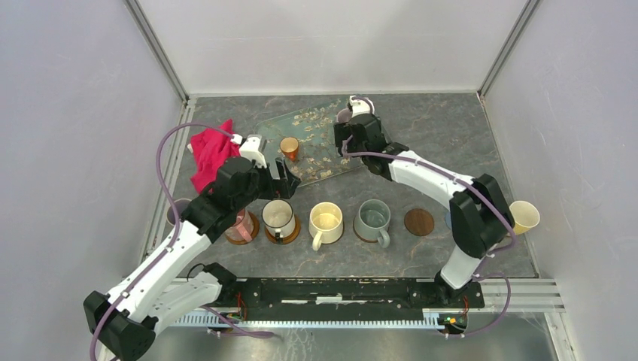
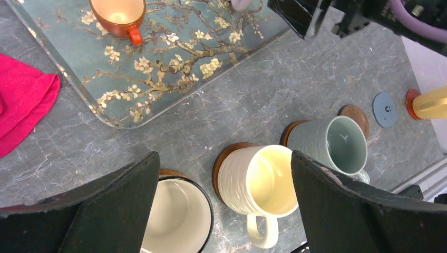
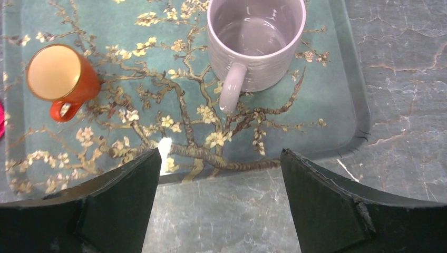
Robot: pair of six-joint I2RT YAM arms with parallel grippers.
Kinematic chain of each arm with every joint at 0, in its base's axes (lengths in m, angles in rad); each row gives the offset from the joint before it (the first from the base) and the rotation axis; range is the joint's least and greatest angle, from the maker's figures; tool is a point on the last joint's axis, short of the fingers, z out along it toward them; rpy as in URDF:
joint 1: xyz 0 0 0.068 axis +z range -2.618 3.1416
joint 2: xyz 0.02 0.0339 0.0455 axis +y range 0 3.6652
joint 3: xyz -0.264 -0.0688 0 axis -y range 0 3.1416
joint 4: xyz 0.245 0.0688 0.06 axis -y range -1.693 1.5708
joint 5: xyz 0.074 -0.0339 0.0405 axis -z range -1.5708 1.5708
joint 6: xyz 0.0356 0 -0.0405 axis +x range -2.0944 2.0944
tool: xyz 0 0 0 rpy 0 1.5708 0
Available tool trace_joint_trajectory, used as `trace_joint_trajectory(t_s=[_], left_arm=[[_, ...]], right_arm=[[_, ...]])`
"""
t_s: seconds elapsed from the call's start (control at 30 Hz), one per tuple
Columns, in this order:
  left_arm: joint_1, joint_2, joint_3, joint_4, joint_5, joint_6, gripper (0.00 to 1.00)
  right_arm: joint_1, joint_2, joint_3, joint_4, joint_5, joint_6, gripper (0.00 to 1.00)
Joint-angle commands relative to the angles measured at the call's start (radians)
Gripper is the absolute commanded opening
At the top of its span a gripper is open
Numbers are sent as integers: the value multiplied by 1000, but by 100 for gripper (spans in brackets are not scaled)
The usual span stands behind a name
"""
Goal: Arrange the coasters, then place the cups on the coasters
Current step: Pick up the cup from the tray.
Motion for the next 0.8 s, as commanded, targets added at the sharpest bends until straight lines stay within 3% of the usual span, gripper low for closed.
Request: trace_joint_trajectory(t_s=[0.0,0.77], left_arm=[[-5,-59,-41,68,8,62,100],[-6,-95,-87,88,-24,81,100]], right_arm=[[-31,76,91,48,25,14,90],[-106,353,306,16,-22,71,76]])
